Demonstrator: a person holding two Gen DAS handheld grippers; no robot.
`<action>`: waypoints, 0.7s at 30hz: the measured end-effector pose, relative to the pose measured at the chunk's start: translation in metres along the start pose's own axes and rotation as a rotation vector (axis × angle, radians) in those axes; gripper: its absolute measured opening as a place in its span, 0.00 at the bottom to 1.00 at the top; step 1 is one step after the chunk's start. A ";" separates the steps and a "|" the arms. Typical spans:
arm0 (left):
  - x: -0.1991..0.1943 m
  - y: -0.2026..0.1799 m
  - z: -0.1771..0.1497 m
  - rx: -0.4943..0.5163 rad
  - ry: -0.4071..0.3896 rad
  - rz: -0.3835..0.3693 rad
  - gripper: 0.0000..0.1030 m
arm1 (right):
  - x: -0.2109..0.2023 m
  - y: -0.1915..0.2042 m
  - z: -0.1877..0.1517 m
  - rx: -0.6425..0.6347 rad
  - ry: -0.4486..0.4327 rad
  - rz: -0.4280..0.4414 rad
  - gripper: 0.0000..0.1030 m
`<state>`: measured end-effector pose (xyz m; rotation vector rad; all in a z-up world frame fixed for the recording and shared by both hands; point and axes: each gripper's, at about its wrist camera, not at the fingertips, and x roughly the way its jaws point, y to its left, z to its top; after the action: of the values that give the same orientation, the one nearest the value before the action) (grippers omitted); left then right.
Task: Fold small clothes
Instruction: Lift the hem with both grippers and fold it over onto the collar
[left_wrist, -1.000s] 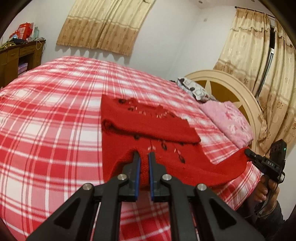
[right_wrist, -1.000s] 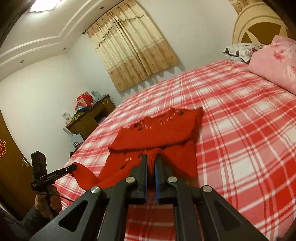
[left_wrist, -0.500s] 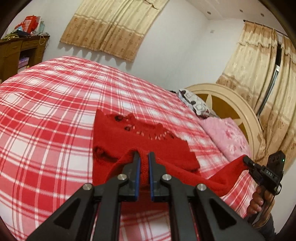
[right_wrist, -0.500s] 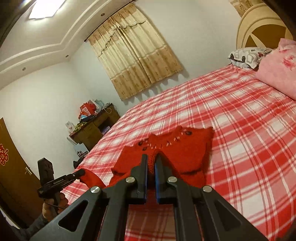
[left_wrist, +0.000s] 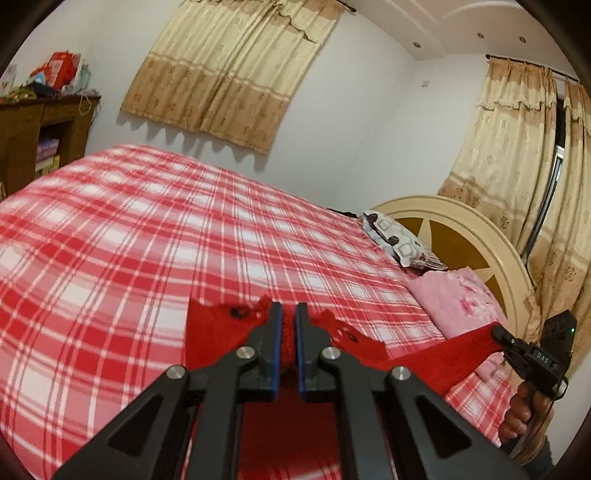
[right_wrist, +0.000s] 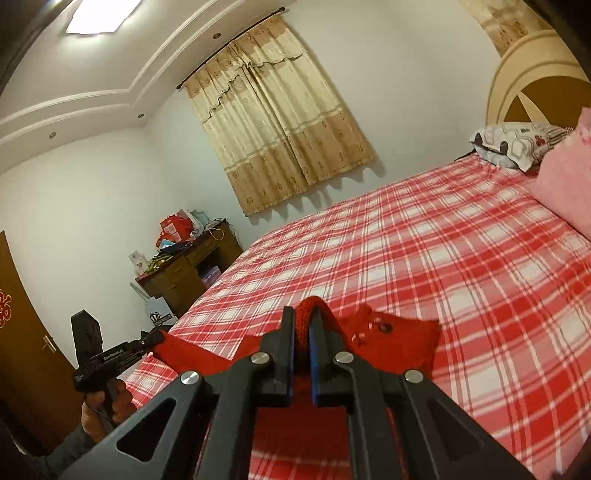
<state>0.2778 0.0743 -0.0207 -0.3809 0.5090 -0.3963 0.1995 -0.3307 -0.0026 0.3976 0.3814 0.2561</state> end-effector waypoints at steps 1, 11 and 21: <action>0.005 0.001 0.002 0.002 0.000 0.003 0.06 | 0.004 -0.001 0.002 -0.001 0.004 -0.005 0.06; 0.060 0.010 -0.021 0.188 0.097 0.103 0.04 | 0.089 -0.059 -0.008 0.094 0.135 -0.123 0.06; 0.031 0.010 -0.089 0.257 0.316 0.067 0.59 | 0.111 -0.084 -0.029 0.085 0.184 -0.152 0.06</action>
<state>0.2576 0.0465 -0.1096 -0.0515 0.7674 -0.4537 0.3010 -0.3612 -0.0969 0.4274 0.6025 0.1283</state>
